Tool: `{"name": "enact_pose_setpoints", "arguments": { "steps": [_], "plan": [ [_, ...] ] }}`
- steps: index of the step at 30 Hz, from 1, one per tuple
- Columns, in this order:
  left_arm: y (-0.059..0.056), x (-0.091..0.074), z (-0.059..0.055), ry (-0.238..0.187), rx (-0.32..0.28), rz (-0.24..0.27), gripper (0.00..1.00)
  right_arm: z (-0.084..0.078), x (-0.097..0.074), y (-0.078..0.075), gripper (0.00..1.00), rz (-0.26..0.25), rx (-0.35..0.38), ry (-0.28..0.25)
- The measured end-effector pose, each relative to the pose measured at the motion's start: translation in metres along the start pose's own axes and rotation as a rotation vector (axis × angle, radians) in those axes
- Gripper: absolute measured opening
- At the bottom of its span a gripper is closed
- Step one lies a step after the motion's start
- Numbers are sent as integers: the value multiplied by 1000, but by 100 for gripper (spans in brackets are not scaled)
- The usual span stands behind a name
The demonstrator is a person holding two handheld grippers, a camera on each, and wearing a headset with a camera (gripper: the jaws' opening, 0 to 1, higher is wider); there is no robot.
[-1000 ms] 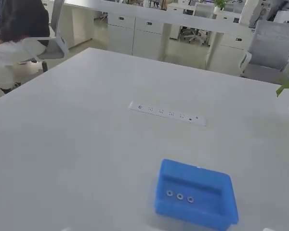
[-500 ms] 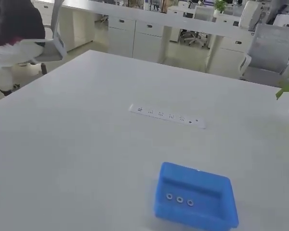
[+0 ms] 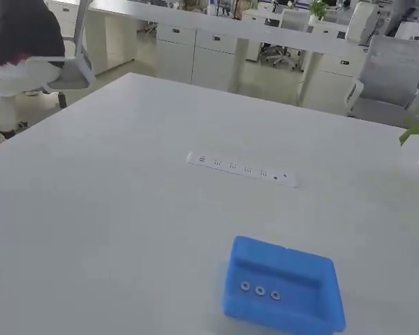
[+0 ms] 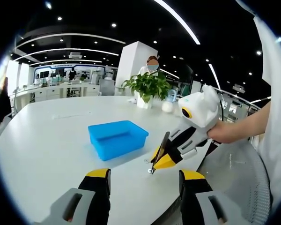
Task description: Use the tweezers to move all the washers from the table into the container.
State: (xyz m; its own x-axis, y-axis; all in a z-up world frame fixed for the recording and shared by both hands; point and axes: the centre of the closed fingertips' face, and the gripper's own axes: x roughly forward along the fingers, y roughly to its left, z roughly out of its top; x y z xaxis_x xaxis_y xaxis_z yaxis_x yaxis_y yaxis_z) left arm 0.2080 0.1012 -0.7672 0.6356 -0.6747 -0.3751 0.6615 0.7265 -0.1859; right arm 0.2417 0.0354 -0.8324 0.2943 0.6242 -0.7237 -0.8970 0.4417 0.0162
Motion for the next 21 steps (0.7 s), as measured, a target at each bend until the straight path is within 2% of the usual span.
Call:
{"name": "enact_pose_setpoints", "arguments": {
  "steps": [8,12,18,21],
  "plan": [
    [1,-1,2,-11,-4,5,59,0,0,2,5,7,-29,6],
    [6,-4,10,-59,-38,23,61,1,0,1,5,4,-10,-5],
    [7,-4,17,-89,12,52,74,2,1,-2,5,16,33,-22],
    [11,-6,23,-127,19,73,82,2,1,-2,5,25,40,-18]
  ]
}}
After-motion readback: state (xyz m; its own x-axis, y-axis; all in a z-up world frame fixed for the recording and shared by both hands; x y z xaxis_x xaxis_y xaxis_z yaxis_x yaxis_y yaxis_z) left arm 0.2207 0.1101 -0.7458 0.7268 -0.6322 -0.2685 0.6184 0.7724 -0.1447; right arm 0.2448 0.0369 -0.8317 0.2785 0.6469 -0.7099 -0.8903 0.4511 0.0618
